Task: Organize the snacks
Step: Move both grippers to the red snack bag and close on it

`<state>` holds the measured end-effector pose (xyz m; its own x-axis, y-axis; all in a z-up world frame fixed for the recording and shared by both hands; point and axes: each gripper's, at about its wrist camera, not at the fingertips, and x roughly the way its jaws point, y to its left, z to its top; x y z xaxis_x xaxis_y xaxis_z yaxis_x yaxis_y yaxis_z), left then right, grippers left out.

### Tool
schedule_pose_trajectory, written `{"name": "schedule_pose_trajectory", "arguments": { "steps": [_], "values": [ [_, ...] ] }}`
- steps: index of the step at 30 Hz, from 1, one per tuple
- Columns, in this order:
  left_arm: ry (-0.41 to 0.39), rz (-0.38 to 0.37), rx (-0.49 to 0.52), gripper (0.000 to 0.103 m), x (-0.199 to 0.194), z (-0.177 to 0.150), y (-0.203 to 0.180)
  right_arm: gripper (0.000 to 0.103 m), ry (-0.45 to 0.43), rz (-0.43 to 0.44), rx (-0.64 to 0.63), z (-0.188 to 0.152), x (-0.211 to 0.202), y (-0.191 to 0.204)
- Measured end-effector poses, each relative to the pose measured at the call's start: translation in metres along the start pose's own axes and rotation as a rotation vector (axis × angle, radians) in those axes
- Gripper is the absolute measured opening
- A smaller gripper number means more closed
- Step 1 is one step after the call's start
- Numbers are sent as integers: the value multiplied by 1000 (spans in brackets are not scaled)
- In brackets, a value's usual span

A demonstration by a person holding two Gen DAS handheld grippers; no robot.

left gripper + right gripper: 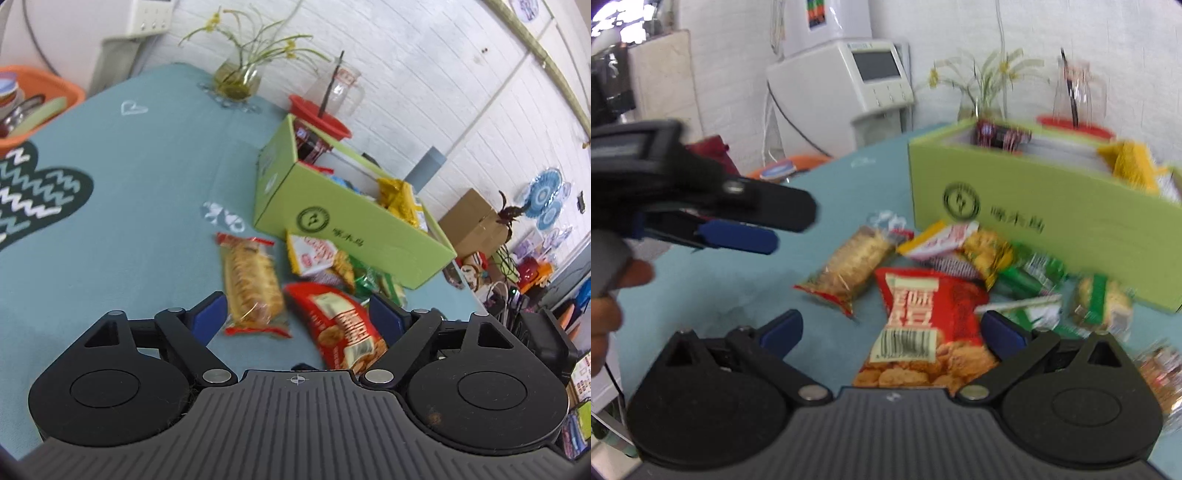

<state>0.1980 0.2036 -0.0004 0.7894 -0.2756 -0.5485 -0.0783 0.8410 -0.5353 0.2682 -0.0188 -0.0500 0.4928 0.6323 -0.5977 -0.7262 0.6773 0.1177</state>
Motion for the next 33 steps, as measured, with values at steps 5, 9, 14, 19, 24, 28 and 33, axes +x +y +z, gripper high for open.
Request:
{"name": "schedule_pose_trajectory", "arguments": {
  "steps": [5,9,14,19,24,28,33],
  "values": [
    [103,-73,1,66,18,-16,0,102,-8,0,-70,-16,-2,30],
    [152,-111,38,63,35,-24,-16,102,33,-50,-87,-18,3,35],
    [178,-113,41,59,49,-24,-24,102,36,-35,-89,-18,1,30],
    [193,-95,56,49,55,-21,-29,102,38,-35,-101,-17,-1,34],
    [241,-108,111,42,50,-36,-43,102,17,-64,-164,-26,-20,46],
    [266,-111,169,50,38,-52,-58,102,28,-40,-168,-37,-41,48],
    [178,-90,134,65,29,-31,-55,102,-3,-53,-93,-40,-58,33]
  ]
}}
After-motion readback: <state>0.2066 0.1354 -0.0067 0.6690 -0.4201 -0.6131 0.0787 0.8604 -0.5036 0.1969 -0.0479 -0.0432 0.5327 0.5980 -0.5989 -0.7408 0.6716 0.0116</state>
